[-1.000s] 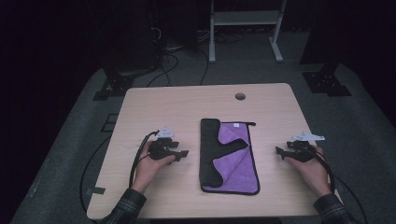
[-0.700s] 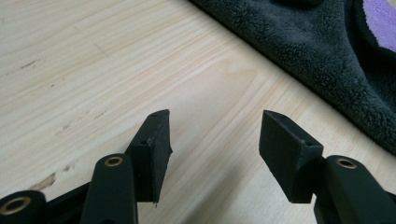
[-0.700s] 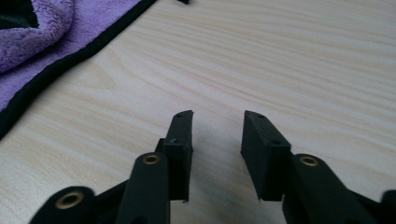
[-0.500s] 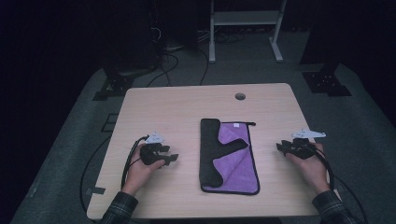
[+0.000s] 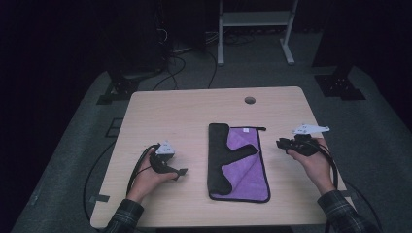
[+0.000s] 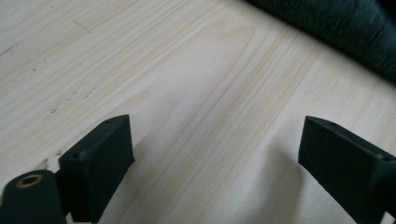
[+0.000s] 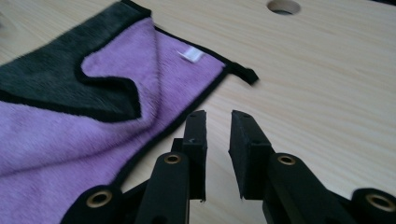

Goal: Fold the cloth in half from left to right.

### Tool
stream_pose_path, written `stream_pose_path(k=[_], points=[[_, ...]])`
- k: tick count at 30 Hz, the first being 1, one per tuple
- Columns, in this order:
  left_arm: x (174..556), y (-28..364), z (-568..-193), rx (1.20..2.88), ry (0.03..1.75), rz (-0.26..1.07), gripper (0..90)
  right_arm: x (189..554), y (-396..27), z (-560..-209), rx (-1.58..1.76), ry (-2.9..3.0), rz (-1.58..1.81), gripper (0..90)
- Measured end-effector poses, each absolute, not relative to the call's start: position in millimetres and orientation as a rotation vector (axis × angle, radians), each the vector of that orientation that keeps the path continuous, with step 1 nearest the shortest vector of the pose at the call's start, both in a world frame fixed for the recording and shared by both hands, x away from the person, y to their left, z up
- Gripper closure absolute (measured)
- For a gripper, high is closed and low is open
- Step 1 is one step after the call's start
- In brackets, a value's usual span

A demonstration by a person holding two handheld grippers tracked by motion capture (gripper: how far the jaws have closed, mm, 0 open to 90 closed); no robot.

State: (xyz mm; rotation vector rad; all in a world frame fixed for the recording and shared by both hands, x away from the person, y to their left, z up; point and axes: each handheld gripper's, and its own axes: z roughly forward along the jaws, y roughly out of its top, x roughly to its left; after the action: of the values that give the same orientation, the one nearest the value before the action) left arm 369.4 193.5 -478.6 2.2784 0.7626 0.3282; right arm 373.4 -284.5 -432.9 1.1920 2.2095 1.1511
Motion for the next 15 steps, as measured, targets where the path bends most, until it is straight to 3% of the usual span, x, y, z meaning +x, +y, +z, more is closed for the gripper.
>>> stream_pose_path(k=[5,15], points=[[369,193,-481,2.273,0.762,0.329,1.2,380,-268,-428,1.152,2.229,1.185,74.3],[369,194,-483,2.267,0.736,0.323,0.0,393,-236,-422,1.087,2.298,1.236,73.7]])
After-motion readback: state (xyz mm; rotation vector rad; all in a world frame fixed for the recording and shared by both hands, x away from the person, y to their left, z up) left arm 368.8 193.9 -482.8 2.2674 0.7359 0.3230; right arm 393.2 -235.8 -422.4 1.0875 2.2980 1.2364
